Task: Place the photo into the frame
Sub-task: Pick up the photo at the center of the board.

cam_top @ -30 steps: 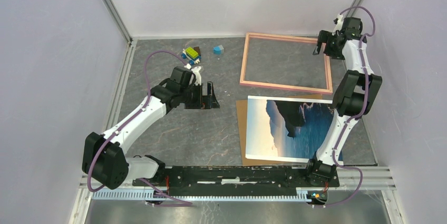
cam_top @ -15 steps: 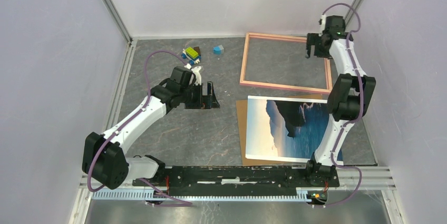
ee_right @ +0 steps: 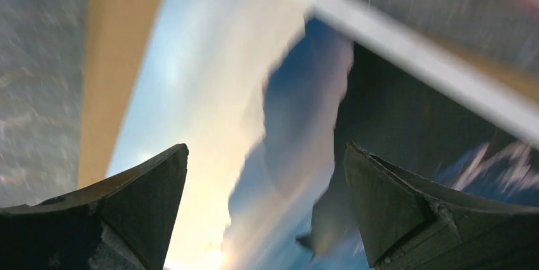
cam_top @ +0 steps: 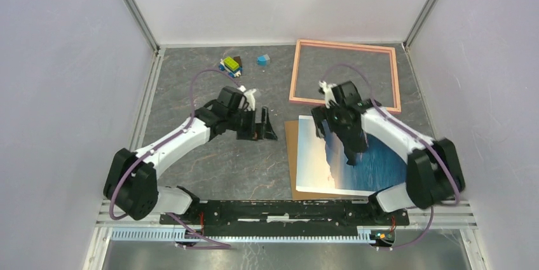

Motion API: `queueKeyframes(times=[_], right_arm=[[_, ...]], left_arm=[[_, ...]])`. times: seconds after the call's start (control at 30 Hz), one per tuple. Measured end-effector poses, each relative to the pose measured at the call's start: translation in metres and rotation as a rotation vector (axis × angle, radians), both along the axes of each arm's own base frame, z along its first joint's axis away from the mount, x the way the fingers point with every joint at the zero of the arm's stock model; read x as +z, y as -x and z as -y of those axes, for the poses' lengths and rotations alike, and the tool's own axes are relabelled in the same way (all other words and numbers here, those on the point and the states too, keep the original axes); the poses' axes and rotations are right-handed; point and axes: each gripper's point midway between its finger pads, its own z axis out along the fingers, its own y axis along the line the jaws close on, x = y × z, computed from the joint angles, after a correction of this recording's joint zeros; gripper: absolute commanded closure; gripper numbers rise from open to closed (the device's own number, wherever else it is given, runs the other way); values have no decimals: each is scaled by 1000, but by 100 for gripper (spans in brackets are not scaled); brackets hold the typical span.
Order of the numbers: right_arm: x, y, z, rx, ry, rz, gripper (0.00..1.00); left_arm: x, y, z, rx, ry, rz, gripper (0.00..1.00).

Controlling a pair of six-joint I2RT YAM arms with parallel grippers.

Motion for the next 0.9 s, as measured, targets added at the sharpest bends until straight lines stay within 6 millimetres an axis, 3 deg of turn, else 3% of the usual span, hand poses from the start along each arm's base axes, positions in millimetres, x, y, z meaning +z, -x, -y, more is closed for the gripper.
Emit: queueKeyframes(times=[0.1,0.17,0.3,0.47,0.63,0.9], right_arm=[[-14,48,19,-64,-21,-34,2],[-15,65,33,-130,-35,-13,2],[-12,78,51,-264,-42,42,2],[-33,87,75,-398,-11,40,2],[-57,102,92,-462,29,11,2],[-57,94,93,-463,22,60,2]], left_arm=[[-7,24,31,-67,52,-55,0],[-10,39,51,-100,87,-87,0],[-19,54,83,-101,146,-141,0],[-31,57,96,-47,152,-146,0],[-38,20,110,19,102,-61,0],[-52,-75,134,113,4,78,0]])
